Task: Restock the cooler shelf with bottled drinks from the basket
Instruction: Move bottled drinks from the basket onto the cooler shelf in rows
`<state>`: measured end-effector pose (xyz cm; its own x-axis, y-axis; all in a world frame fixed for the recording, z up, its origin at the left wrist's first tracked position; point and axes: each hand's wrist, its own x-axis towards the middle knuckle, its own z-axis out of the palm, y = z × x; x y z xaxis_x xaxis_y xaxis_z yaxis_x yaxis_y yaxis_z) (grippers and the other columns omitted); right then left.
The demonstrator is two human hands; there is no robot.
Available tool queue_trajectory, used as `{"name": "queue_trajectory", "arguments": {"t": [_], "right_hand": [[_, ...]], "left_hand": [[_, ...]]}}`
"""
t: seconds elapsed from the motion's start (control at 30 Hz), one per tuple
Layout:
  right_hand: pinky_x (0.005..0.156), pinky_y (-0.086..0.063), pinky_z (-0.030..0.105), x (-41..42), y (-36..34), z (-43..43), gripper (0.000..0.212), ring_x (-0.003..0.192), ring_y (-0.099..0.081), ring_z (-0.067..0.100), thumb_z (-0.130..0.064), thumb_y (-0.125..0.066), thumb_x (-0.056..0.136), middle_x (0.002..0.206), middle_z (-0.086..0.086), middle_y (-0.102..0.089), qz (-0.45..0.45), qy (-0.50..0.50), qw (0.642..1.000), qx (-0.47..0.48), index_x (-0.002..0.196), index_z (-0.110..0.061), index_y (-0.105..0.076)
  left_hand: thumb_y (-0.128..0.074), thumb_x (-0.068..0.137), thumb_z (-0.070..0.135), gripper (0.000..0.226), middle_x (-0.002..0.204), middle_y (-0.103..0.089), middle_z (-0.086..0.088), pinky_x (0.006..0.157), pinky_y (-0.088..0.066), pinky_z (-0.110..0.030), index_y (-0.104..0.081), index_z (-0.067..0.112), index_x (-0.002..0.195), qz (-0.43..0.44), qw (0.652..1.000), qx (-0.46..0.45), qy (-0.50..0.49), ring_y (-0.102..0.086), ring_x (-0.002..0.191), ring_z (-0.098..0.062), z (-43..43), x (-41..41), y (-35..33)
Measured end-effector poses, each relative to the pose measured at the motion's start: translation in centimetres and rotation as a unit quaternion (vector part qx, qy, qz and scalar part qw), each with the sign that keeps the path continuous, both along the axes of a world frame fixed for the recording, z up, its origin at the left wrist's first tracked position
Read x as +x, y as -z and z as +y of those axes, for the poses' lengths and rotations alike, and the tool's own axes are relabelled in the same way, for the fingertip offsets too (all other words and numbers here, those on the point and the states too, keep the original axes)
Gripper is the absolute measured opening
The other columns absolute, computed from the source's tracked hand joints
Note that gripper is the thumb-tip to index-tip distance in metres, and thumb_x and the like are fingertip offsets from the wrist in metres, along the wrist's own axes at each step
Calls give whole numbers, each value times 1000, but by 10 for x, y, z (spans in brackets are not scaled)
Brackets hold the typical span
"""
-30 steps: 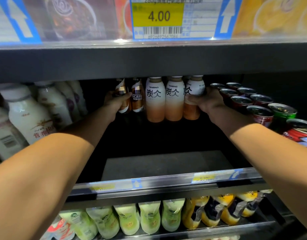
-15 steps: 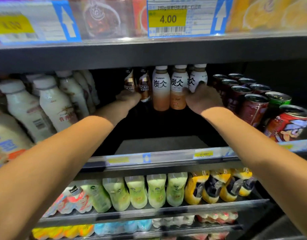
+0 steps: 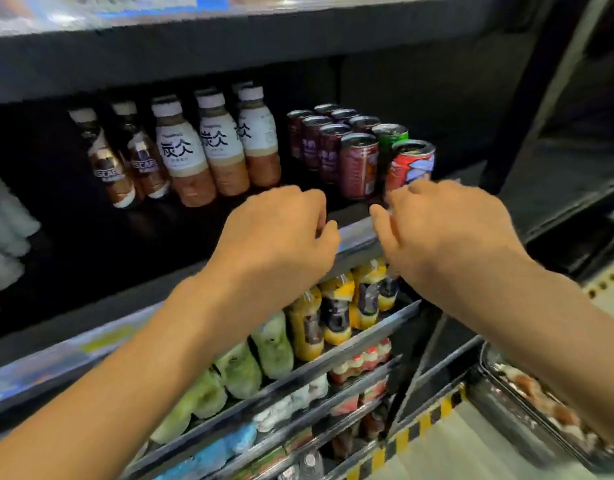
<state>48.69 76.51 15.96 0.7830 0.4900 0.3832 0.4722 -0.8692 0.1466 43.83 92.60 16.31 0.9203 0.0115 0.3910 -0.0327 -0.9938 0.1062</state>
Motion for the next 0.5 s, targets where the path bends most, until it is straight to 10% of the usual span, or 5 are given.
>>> {"name": "queue_trajectory", "arguments": {"t": [0.23,0.4,0.5], "right_hand": [[52,-30,31,-22,56,-150,41,55,-58,31,-38,-32,94,61,8,-57,15,172,985,-20,66,-18,-54],[55,-33,31,-16,97,-254,25,60,-63,30,-36,-70,79,64,8,-62,122,305,940,-93,67,-17,-59],[67,-30,33,6,119,-310,21,92,-65,29,-40,-49,92,98,2,-68,176,340,918,-102,97,-22,-60]], "left_hand": [[-57,81,23,12,67,-56,-7,53,-43,-37,-59,16,72,-107,974,29,196,-57,63,-32,-146,28,58],[-57,82,19,10,66,-52,-6,54,-43,-37,-54,17,72,-18,955,29,294,-54,61,-31,-254,69,115],[-64,79,14,13,65,-53,-8,51,-41,-36,-54,14,71,53,944,54,321,-54,58,-31,-313,110,148]]}}
